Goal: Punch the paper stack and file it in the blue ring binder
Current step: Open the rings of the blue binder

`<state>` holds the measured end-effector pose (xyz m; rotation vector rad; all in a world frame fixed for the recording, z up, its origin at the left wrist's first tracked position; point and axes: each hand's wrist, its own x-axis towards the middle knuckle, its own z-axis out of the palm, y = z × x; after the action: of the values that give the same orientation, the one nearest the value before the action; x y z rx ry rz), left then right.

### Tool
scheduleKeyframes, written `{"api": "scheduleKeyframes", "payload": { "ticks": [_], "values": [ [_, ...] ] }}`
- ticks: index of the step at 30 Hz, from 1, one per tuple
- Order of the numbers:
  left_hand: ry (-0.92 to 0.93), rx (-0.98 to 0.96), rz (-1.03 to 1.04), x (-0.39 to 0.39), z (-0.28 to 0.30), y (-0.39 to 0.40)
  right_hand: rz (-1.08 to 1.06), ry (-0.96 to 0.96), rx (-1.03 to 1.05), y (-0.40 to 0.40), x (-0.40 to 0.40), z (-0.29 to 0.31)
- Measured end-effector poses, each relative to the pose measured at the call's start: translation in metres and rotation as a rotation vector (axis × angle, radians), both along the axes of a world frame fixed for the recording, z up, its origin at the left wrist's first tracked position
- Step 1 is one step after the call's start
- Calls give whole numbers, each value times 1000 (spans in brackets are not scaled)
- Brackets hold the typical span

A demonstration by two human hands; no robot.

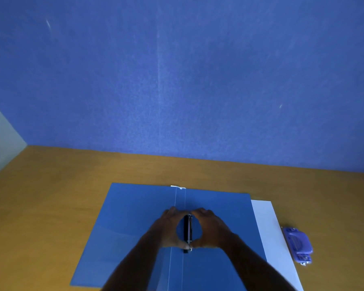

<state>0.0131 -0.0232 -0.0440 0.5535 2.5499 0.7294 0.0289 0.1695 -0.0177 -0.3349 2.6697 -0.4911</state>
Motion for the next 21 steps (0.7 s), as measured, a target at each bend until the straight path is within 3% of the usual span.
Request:
{"api": "scheduleKeyframes", "payload": {
  "ticks": [21],
  "values": [
    [-26, 101, 16, -10, -14, -6, -84, 9, -146, 11, 0, -11]
  ]
}}
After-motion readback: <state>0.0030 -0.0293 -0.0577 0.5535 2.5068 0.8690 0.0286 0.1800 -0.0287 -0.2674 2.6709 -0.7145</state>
